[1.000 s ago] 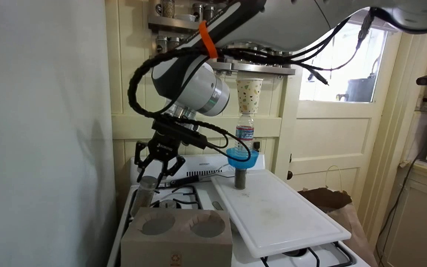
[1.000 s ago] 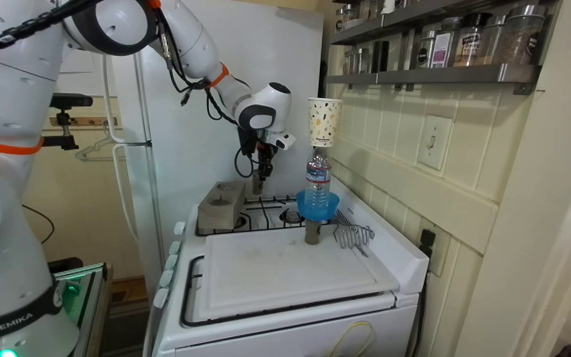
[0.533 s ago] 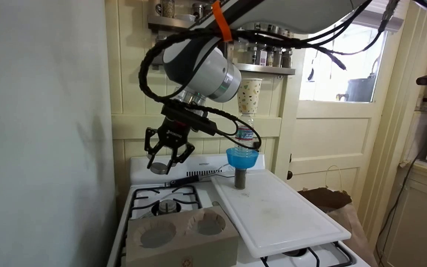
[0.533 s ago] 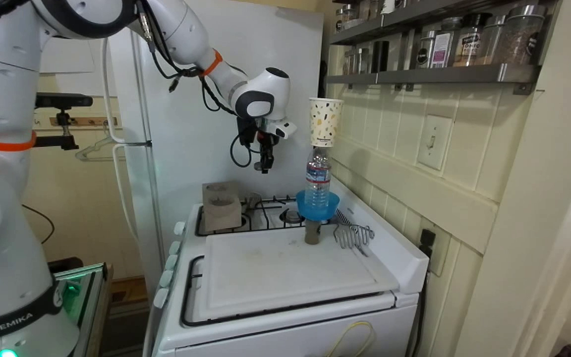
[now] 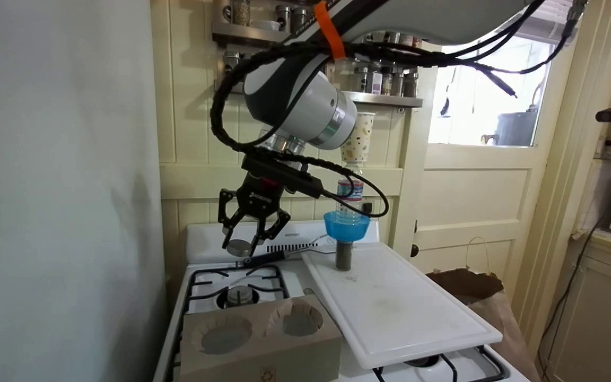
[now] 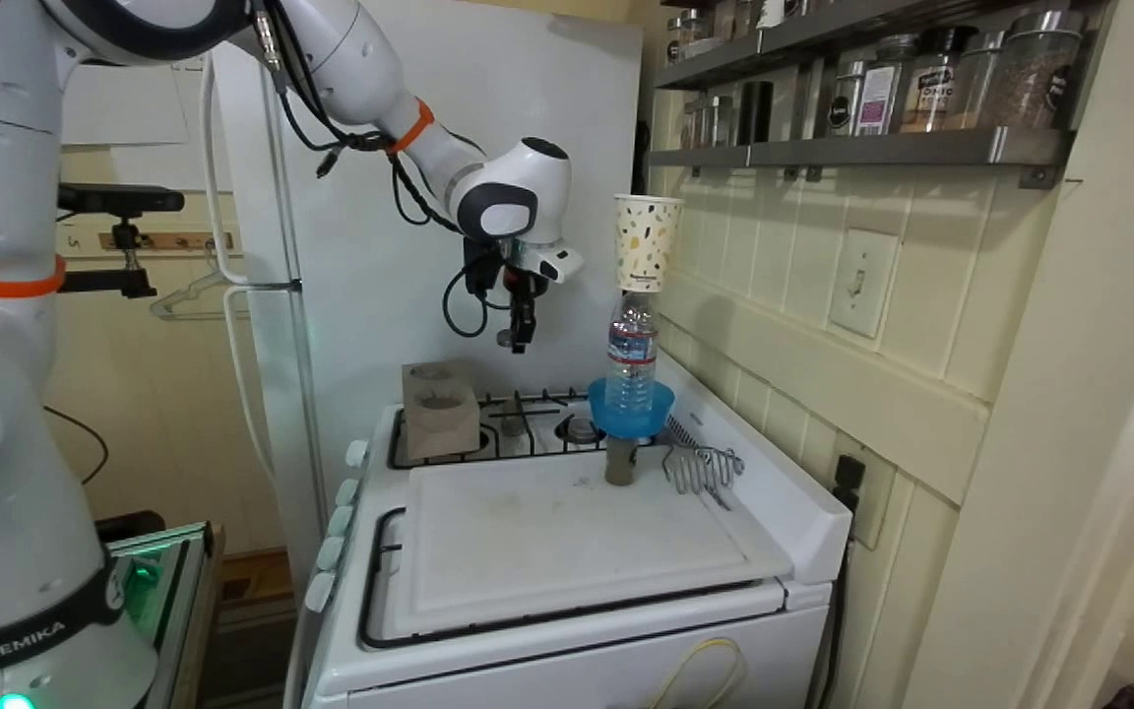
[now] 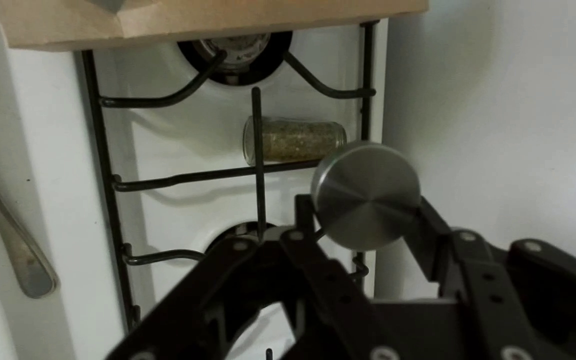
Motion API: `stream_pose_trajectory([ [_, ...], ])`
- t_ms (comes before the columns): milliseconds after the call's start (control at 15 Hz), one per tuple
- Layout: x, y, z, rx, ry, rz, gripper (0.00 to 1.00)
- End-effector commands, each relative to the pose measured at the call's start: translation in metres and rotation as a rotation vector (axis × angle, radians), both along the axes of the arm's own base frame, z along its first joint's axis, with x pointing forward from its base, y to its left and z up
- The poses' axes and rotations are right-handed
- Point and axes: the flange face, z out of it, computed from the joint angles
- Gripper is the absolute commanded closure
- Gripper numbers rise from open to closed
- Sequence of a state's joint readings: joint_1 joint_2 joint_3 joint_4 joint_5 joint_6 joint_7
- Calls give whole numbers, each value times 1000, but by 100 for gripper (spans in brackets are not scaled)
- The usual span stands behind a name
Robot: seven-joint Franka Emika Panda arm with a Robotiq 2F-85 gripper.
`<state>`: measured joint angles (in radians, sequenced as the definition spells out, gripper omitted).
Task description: Remove the lid from the glass jar.
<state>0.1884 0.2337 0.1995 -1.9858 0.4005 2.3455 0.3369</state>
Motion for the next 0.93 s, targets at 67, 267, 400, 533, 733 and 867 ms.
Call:
stream_pose_trajectory([
  [67, -11, -2, -3, 0, 14, -17, 76],
  [267, -12, -4, -6, 4, 18, -21, 76],
  [400, -13, -5, -10, 2, 35, -19, 76],
  [533, -15, -7, -15, -8, 44, -31, 76],
  [733, -22, -7, -22, -7, 65, -29, 76],
  [867, -32, -3, -26, -18, 76, -17, 76],
])
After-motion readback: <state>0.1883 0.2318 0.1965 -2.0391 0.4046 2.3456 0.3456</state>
